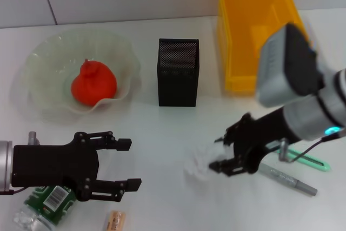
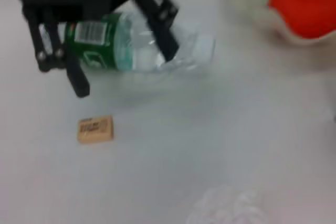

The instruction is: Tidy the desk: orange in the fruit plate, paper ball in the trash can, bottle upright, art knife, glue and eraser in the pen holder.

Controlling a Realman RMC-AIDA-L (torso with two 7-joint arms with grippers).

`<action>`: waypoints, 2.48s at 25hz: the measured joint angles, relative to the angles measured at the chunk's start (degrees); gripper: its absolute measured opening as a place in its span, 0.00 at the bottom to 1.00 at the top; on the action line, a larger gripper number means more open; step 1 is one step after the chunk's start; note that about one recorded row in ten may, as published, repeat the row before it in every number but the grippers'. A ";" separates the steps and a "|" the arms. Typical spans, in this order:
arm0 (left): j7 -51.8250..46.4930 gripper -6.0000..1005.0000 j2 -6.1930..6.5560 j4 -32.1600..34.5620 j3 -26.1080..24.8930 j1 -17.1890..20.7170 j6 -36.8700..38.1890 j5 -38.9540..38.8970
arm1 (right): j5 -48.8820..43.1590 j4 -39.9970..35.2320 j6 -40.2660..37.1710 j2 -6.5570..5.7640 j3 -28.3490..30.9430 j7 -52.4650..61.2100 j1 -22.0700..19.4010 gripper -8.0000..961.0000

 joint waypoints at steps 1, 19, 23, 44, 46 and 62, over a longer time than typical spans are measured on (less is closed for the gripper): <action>0.00 0.82 -0.05 0.00 -0.05 0.00 -0.01 0.12 | -0.01 -1.67 -0.76 0.04 1.06 0.11 -0.45 0.50; 1.13 0.82 -0.83 -0.50 -0.13 -0.36 -0.76 0.44 | -0.08 -16.09 1.93 -0.08 18.67 -1.16 -2.62 0.50; 1.27 0.82 -1.08 -0.55 0.10 -1.09 -0.96 0.43 | -0.08 -12.78 7.91 -0.13 20.53 -3.71 -2.77 0.50; 1.41 0.82 -1.23 -2.16 0.53 -2.60 -2.37 0.39 | -2.94 9.15 28.14 -0.21 20.44 -15.12 3.60 0.50; 1.41 0.82 -1.23 -2.16 0.53 -2.63 -2.38 0.41 | -2.96 10.05 28.57 -0.20 20.36 -15.19 4.02 0.50; 1.38 0.81 -1.23 -2.16 1.23 -2.34 -2.37 0.44 | -2.57 9.21 34.58 0.16 16.12 -14.86 1.36 0.56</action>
